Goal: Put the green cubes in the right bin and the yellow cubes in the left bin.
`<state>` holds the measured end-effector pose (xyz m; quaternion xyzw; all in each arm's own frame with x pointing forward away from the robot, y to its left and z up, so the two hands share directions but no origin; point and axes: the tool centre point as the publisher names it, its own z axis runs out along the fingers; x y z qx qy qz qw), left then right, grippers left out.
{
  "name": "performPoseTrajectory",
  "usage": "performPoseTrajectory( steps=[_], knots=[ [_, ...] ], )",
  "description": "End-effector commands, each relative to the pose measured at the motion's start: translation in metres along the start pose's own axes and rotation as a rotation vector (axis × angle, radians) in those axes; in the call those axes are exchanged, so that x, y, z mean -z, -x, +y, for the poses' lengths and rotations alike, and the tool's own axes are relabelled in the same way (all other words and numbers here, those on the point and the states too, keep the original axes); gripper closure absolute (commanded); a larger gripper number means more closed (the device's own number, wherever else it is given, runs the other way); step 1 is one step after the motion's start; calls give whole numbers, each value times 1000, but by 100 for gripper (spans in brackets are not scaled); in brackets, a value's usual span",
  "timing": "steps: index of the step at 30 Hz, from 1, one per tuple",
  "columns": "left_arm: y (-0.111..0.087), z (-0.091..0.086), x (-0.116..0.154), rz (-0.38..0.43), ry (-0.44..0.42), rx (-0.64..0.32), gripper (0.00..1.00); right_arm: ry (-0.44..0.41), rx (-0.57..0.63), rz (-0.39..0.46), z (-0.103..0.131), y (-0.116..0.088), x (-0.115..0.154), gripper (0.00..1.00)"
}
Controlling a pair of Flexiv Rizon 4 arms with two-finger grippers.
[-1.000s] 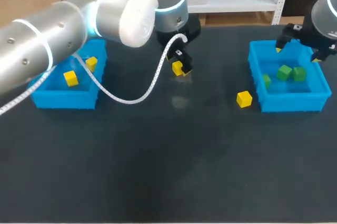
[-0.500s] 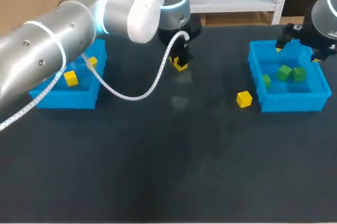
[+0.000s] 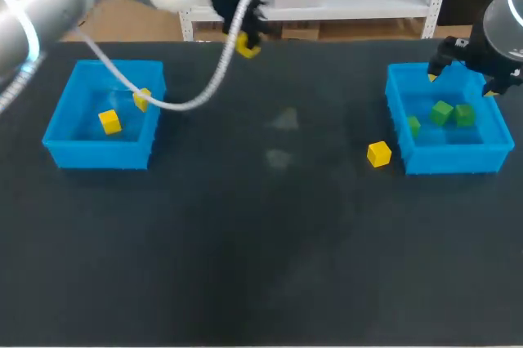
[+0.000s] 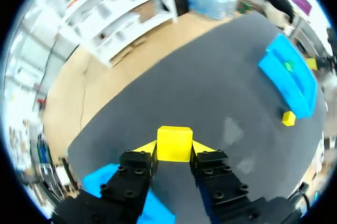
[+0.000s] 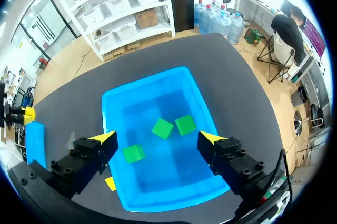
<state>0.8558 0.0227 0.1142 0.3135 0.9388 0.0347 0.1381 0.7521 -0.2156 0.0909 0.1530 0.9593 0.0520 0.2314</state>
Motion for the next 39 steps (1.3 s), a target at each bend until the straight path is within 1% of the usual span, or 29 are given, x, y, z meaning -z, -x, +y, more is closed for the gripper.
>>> performPoseTrajectory(
  steps=[1, 3, 5, 6, 8, 11, 14, 17, 19, 20, 21, 22, 23, 25, 27, 29, 30, 32, 35, 37, 39],
  knots=[
    [-99, 58, 43, -134, 59, 170, 100, -1, -1, -8, -1, -2, 1, 0],
    [-126, 81, 50, -128, 87, 239, 100, -1, -1, -8, -1, -2, 1, 0],
    [-150, 97, 55, -115, 111, 291, 100, -1, -1, -8, -1, -2, 1, 0],
    [-162, 103, 57, -106, 117, 313, 100, -1, -1, -8, -1, -2, 1, 0],
    [-182, 110, 57, -90, 121, 343, 100, -1, -1, -8, -1, -2, 1, 0],
    [-211, 112, 53, -68, 112, 394, 100, -1, -1, -8, -1, -2, 1, 0],
    [-230, 106, 39, -34, 95, 422, 100, -1, -1, -8, -1, -2, 1, 0],
    [-239, 98, 25, -13, 72, 439, 100, -1, -1, -8, -1, -2, 1, 0],
    [-240, 96, 19, -7, 63, 442, 100, -1, -1, -8, -1, -2, 1, 0],
    [-238, 96, 19, -6, 61, 444, 100, -1, -1, -8, -1, -2, 1, 0],
    [-235, 96, 19, -12, 63, 447, 90, -1, -1, -8, -1, -2, 1, 0],
    [-231, 98, 21, -28, 69, 446, 33, -1, -1, -8, -1, -2, 1, 0],
    [-225, 99, 26, -50, 77, 442, 0, -1, -1, -8, -1, -2, 1, 0],
    [-210, 99, 37, -98, 90, 420, 0, -1, -1, -8, -1, -2, 1, 0],
    [-188, 93, 51, -147, 91, 370, 0, -1, -1, -8, -1, -2, 1, 0],
    [-164, 80, 64, -190, 83, 298, 0, -1, -1, -8, -1, -2, 1, 0],
    [-152, 71, 70, -212, 66, 262, 0, -1, -1, -8, -1, -2, 1, 0],
    [-129, 47, 77, -252, 19, 173, 0, -1, -1, -8, -1, -2, 1, 0],
    [-100, -1, 77, -298, -101, 10, 0, -1, -1, -8, -1, -2, 1, 0],
    [-83, -35, 73, -314, -160, -116, 0, -1, -1, -8, -1, -2, 1, 0],
    [-71, -67, 66, -318, -228, -218, 0, -1, -1, -8, -1, -2, 1, 0]
  ],
)
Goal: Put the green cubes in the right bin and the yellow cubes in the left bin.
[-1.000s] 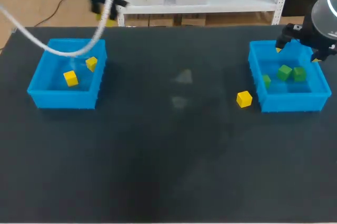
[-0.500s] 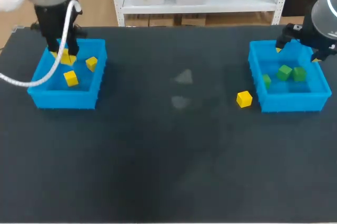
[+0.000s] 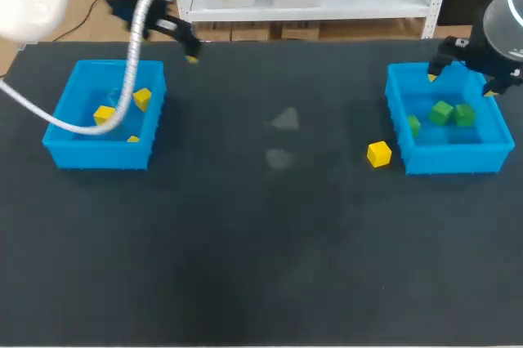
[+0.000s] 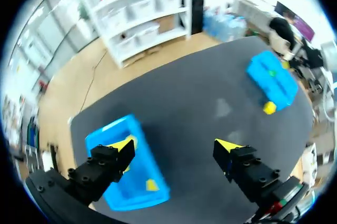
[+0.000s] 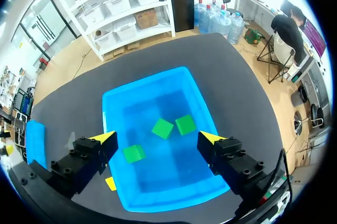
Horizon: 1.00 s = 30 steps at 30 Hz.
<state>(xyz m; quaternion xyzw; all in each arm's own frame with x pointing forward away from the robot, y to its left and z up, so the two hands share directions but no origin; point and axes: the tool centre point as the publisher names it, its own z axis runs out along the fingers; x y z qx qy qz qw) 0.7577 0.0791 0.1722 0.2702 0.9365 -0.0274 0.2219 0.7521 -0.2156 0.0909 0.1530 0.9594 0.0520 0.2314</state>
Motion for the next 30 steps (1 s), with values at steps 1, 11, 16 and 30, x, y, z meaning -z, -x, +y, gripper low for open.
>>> performPoseTrajectory(
  steps=[1, 11, 16, 30],
  knots=[
    [15, -79, -32, -105, -241, -340, 0, -1, -1, -8, -1, -2, 1, 0],
    [33, -190, -76, -63, -453, -569, 0, -1, -1, -8, -1, -2, 1, 0],
    [36, -228, -87, -69, -474, -654, 0, -1, -1, -8, -1, -2, 1, 0],
    [44, -252, -144, -55, -433, -673, 0, -1, -1, -8, -1, -2, 1, 0]
  ],
)
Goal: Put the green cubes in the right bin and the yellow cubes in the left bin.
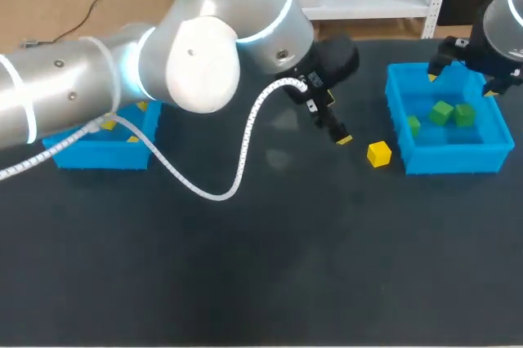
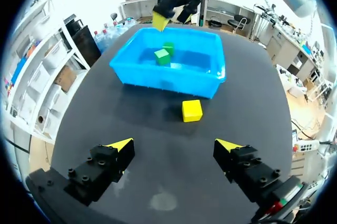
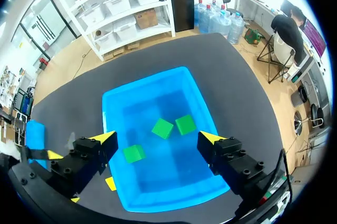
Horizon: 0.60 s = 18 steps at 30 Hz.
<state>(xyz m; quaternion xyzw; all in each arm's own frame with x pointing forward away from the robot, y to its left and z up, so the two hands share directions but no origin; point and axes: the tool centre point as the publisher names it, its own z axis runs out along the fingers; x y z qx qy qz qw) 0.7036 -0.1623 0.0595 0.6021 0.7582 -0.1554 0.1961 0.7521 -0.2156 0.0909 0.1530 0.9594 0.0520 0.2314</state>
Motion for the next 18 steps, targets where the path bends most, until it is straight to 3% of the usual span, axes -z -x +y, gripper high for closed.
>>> performPoseTrajectory(
  steps=[1, 8, 18],
  knots=[
    [14, 9, -27, 28, -13, 20, 0, -1, -1, -8, -1, -2, 1, 0],
    [28, -4, -40, 35, -13, 18, 0, -1, -1, -8, -1, -2, 1, 0],
    [29, -17, -52, 32, -15, -1, 0, -1, -1, -8, -1, -2, 1, 0]
  ],
)
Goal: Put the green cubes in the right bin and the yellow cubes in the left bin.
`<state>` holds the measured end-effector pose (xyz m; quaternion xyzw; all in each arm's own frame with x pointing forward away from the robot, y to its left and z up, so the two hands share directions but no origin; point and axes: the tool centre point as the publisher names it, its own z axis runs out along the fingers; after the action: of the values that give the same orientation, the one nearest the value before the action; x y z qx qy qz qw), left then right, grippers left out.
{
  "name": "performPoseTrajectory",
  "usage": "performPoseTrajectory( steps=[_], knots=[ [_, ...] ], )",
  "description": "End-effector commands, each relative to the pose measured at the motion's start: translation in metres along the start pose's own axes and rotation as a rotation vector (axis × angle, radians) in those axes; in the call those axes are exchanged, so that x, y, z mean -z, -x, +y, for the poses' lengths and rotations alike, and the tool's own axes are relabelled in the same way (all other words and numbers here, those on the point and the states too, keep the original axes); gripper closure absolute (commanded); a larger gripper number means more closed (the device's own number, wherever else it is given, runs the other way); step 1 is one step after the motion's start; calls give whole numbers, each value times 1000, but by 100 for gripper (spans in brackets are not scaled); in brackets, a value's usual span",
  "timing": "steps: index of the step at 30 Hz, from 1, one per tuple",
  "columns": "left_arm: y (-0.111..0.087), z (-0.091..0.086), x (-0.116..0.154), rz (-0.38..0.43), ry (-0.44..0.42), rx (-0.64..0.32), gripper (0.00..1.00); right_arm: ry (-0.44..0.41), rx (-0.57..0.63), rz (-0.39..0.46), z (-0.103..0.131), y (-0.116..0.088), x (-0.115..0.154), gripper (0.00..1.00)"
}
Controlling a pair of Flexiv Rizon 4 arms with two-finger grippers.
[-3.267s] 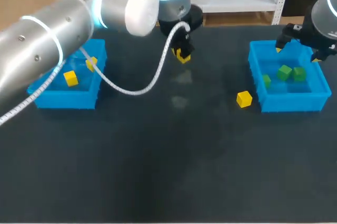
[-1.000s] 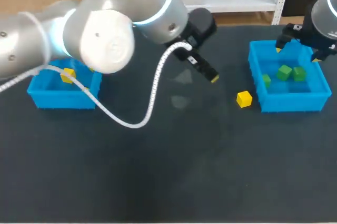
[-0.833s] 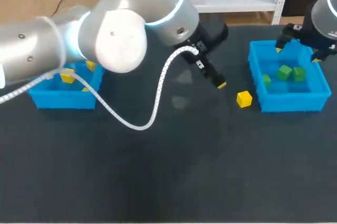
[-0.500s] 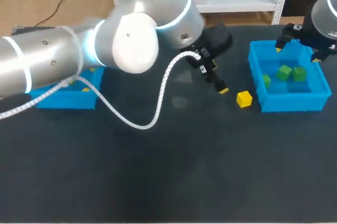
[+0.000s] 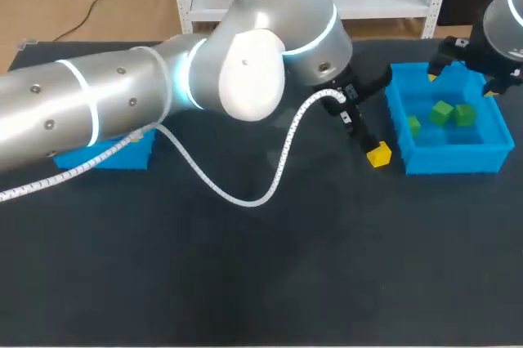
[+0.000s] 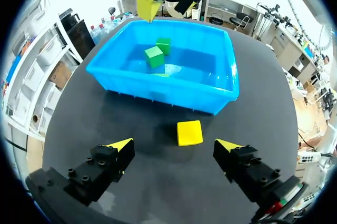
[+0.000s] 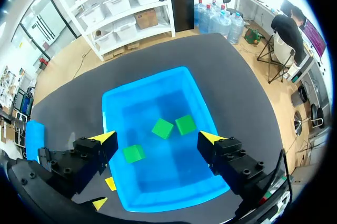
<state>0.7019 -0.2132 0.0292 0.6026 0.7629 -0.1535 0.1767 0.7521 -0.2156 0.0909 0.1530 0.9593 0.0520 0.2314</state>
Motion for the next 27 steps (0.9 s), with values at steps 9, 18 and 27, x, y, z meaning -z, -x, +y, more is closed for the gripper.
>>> performPoseTrajectory(
  steps=[9, 18, 27],
  knots=[
    [1, -14, -2, 8, 1, -16, 0, -1, -1, -8, -1, -2, 1, 0],
    [1, -17, -13, 41, 11, -10, 0, -1, -1, -8, -1, -2, 1, 0],
    [8, -13, -25, 43, 17, 2, 0, -1, -1, -8, -1, -2, 1, 0]
  ],
)
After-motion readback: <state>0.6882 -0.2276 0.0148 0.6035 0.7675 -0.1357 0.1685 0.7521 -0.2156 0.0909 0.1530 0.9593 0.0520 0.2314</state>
